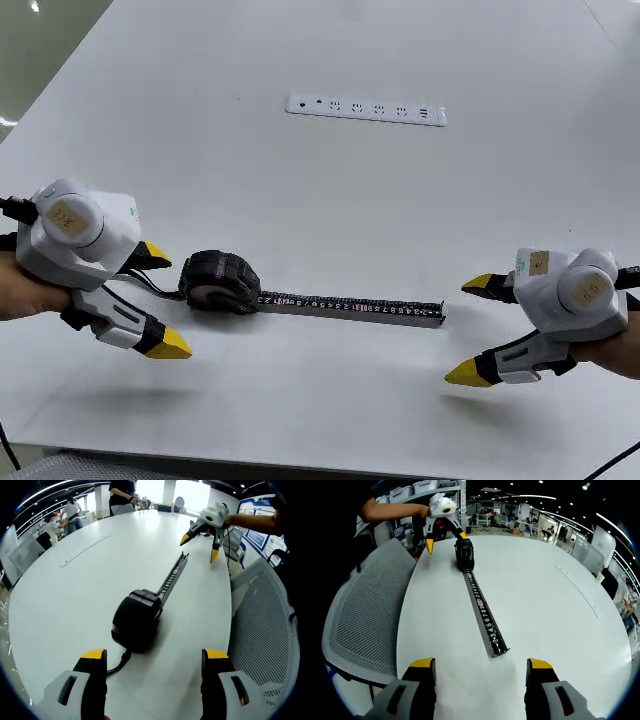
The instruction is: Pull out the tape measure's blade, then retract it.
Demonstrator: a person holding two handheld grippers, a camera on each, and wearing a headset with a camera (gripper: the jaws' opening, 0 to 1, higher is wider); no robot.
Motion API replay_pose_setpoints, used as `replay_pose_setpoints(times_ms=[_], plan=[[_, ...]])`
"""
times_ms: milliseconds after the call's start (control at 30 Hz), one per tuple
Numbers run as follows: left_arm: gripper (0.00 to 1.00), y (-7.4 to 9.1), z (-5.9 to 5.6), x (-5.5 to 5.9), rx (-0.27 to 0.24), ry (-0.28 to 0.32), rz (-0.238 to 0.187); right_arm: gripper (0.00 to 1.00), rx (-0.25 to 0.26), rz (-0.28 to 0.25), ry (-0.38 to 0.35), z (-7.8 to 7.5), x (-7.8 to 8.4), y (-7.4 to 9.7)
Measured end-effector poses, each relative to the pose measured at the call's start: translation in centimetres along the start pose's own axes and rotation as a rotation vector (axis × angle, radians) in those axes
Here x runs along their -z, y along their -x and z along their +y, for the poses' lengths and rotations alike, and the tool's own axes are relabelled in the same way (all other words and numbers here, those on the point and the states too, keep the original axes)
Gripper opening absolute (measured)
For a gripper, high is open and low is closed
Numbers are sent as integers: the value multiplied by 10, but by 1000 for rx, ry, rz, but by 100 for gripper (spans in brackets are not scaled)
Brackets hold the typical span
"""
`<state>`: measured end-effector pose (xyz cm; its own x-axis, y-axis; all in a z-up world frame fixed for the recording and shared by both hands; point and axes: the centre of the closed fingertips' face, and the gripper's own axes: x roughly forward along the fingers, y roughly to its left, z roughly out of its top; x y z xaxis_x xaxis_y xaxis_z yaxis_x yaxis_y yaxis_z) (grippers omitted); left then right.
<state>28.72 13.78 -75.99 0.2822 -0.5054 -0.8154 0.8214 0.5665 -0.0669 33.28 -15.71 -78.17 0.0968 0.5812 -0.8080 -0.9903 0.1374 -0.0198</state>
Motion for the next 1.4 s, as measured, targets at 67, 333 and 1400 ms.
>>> replay_pose_setpoints(times_ms=[67,333,1400], plan=[[76,1,-2,0,-8,10,-10,74,8,-7,-10,1,0,0],[82,3,-10,-3,-38,73,-73,80,40,-42,-66,8,-2,4],[99,7,-38,-8,-149,268,-237,92,157,-155,-254,29,-19,12]])
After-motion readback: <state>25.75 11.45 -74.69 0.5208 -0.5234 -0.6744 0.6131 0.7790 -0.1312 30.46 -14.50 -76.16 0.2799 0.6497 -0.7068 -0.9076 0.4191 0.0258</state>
